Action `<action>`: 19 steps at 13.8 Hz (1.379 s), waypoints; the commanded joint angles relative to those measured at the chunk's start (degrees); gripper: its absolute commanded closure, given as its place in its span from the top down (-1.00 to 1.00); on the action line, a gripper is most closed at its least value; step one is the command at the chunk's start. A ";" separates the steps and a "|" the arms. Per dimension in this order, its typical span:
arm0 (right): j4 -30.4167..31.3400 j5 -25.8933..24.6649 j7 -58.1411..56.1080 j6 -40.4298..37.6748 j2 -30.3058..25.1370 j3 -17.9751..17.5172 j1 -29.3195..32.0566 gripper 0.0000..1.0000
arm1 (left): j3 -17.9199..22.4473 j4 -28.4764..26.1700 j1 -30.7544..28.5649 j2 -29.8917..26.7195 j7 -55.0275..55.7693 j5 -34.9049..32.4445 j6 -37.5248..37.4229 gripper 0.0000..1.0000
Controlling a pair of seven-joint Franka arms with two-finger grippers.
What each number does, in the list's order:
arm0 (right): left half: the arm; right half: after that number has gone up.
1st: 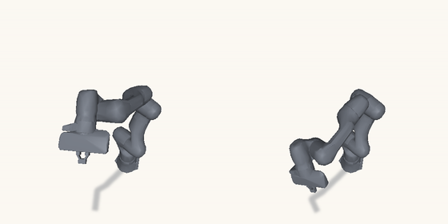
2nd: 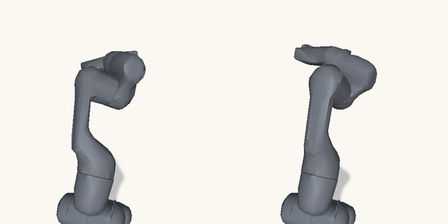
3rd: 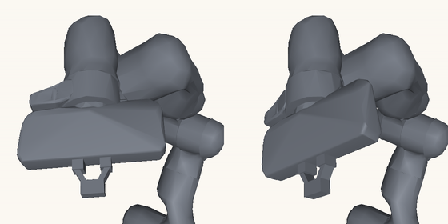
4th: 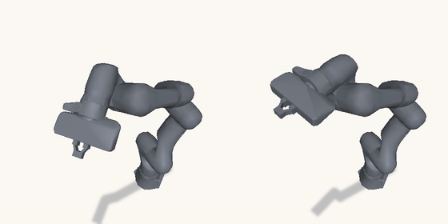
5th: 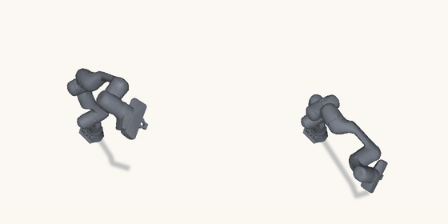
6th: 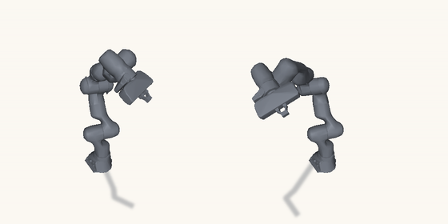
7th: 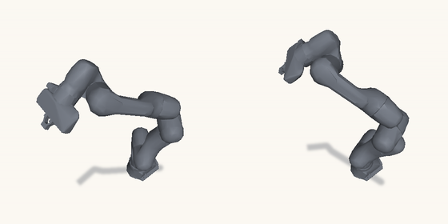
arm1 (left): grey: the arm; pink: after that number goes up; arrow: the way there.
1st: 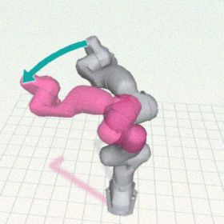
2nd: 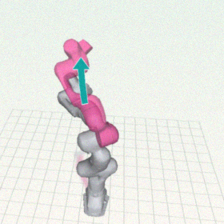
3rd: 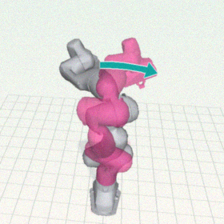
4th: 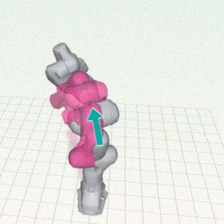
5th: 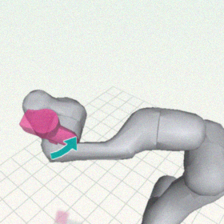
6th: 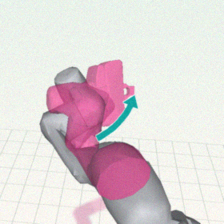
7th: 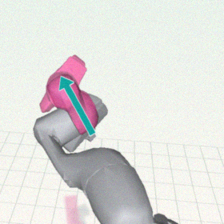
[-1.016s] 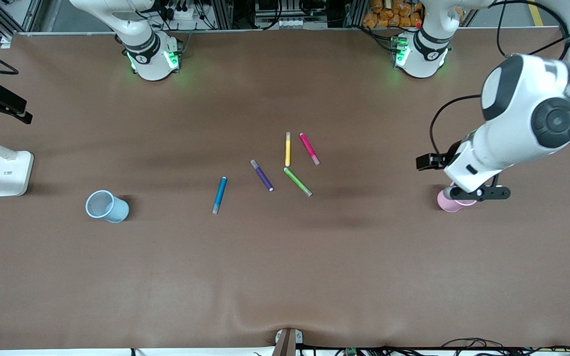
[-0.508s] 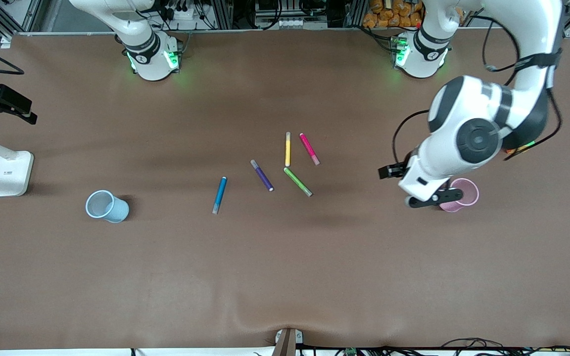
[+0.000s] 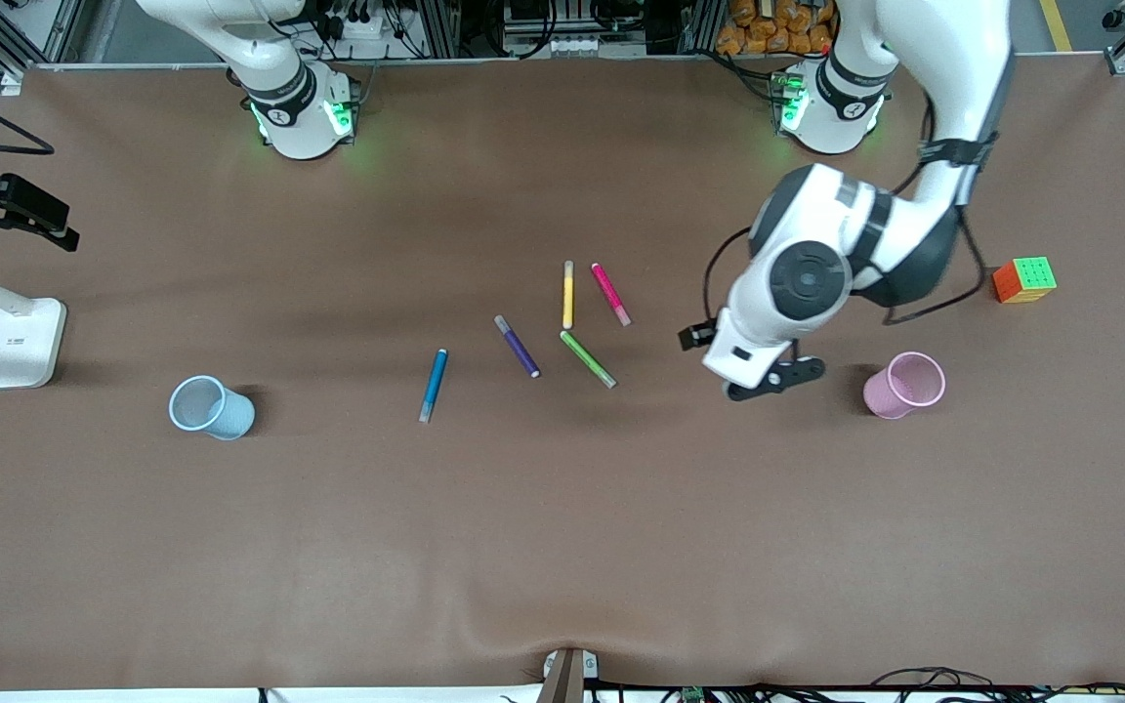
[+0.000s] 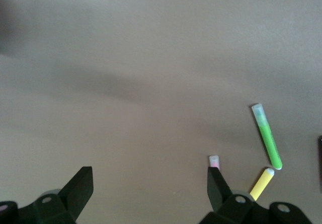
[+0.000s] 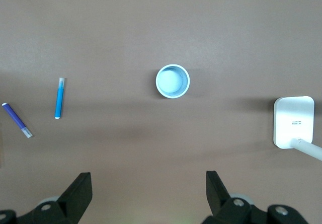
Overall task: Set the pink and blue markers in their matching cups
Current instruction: 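Swing the left gripper over to the pink marker, then lower the left gripper and grasp the pink marker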
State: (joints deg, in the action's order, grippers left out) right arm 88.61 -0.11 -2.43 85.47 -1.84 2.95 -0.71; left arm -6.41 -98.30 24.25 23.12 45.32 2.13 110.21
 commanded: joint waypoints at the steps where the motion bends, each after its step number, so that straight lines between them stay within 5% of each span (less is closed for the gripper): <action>1: -0.55 -0.24 0.50 0.05 0.17 0.22 -0.26 1.00 | 0.43 -6.02 3.60 -0.79 4.33 0.33 7.46 1.00; 16: -0.72 -0.15 0.50 0.32 0.08 0.39 -0.08 1.00 | 0.43 -13.50 13.28 5.98 17.79 -0.11 24.26 1.00; 19: -0.72 -0.15 0.50 0.40 0.08 0.39 -0.08 1.00 | 0.43 -13.50 13.46 7.11 17.79 -0.20 24.44 0.74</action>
State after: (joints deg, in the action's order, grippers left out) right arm 88.60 -0.11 -2.43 85.92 -1.84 3.34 -0.70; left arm -6.43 -111.36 37.49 29.89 62.47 2.13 133.54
